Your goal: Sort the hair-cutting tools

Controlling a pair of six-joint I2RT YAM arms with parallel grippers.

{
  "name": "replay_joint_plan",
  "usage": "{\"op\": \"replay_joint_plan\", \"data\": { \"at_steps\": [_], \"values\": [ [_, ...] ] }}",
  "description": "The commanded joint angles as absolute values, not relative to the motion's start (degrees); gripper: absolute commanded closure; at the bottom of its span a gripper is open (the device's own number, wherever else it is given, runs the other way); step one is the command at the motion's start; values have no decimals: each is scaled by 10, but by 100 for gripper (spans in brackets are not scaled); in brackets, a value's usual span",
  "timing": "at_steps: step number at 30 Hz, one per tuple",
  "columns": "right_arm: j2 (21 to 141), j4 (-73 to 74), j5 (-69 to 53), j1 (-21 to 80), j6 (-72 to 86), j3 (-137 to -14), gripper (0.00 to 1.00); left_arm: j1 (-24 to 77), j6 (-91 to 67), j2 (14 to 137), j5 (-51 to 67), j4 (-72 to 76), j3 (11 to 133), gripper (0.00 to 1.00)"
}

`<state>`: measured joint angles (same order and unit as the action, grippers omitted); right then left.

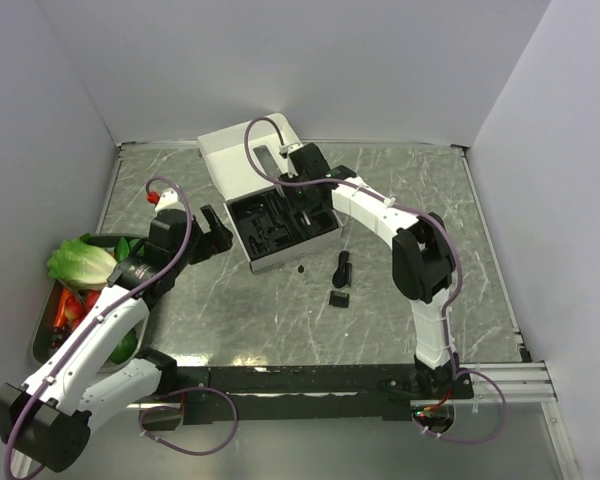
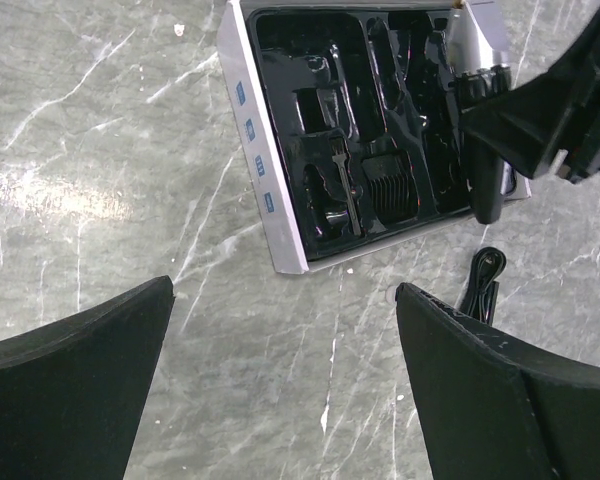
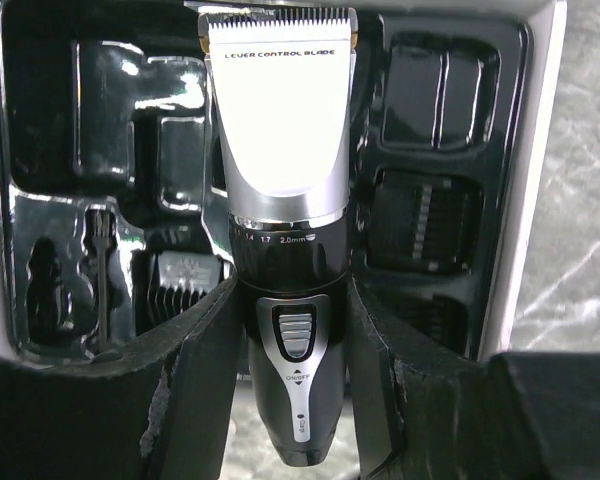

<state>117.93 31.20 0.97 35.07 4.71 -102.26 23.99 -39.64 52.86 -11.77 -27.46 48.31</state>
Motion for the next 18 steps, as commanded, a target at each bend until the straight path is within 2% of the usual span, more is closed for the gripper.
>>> {"op": "replay_joint_plan", "data": {
  "at_steps": [1,18],
  "values": [
    [1196,274,12,355,36,-1063,86,241,-388,514,-118,-272,485,0],
    [1265,278,57,356,79,-1116,86,241,-381,503,-126,-294,504,1]
  ]
}}
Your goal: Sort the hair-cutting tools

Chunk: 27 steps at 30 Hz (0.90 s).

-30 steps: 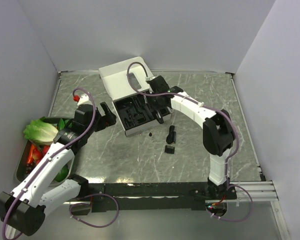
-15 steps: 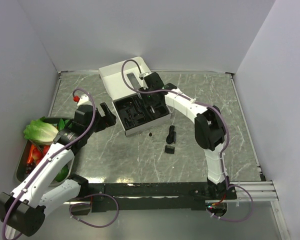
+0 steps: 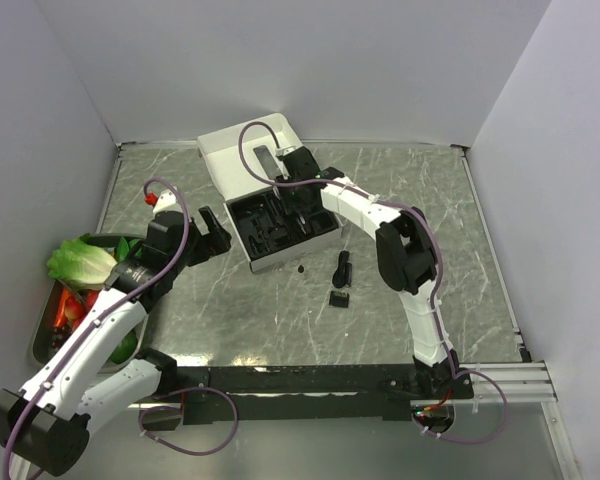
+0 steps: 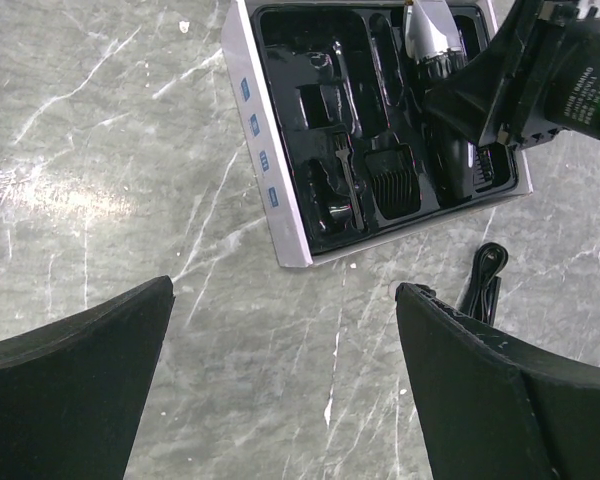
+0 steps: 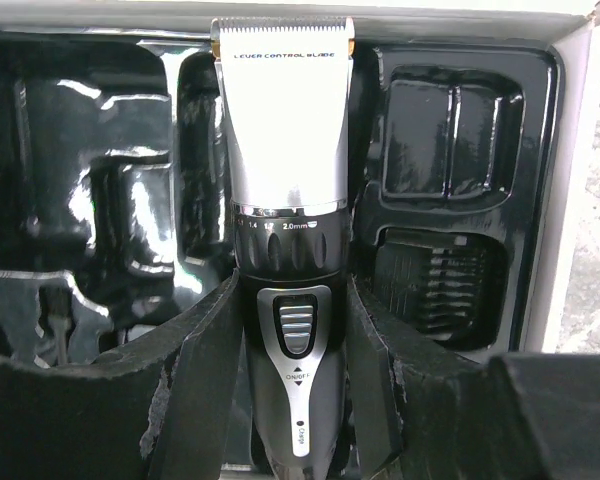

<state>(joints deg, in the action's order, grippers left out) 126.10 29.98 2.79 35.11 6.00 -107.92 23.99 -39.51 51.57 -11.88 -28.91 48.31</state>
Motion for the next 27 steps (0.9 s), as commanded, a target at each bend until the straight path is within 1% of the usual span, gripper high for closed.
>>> {"op": "replay_joint_plan", "data": {
  "at_steps": [1,5,8,10,11,12,15,17,18,20,21,23,25,26,27],
  "values": [
    [1266,278,64,355,82,-1118,86,241,-381,503,-127,-295,504,0],
    [1278,288,77,355,90,-1128,85,241,-381,500,-127,-300,507,1],
    [1282,294,76,355,93,-1133,82,241,-381,497,-128,-301,506,1],
    [1279,287,73,356,95,-1122,78,241,-382,495,-127,-301,505,1],
    [1274,283,71,355,97,-1116,76,241,-383,495,-127,-301,504,1],
    [1273,280,71,357,98,-1110,70,241,-384,495,-126,-301,504,1],
    [1269,282,67,356,100,-1110,64,241,-386,491,-125,-301,501,1],
    [1265,285,62,356,102,-1113,62,241,-388,490,-127,-301,499,1],
    [1262,284,55,358,103,-1112,57,241,-388,487,-127,-302,499,1],
    [1252,284,53,359,101,-1111,50,241,-388,486,-127,-303,498,1],
    [1251,283,52,362,99,-1113,43,241,-389,486,-127,-304,498,1],
    [1250,291,54,364,96,-1118,39,241,-391,483,-127,-305,499,1],
    [1255,305,56,364,94,-1132,34,241,-393,483,-125,-305,498,1],
    [1256,309,55,365,93,-1137,30,241,-394,481,-124,-306,498,1],
    [1255,310,56,366,93,-1137,28,241,-395,480,-124,-306,497,0]
  ]
}}
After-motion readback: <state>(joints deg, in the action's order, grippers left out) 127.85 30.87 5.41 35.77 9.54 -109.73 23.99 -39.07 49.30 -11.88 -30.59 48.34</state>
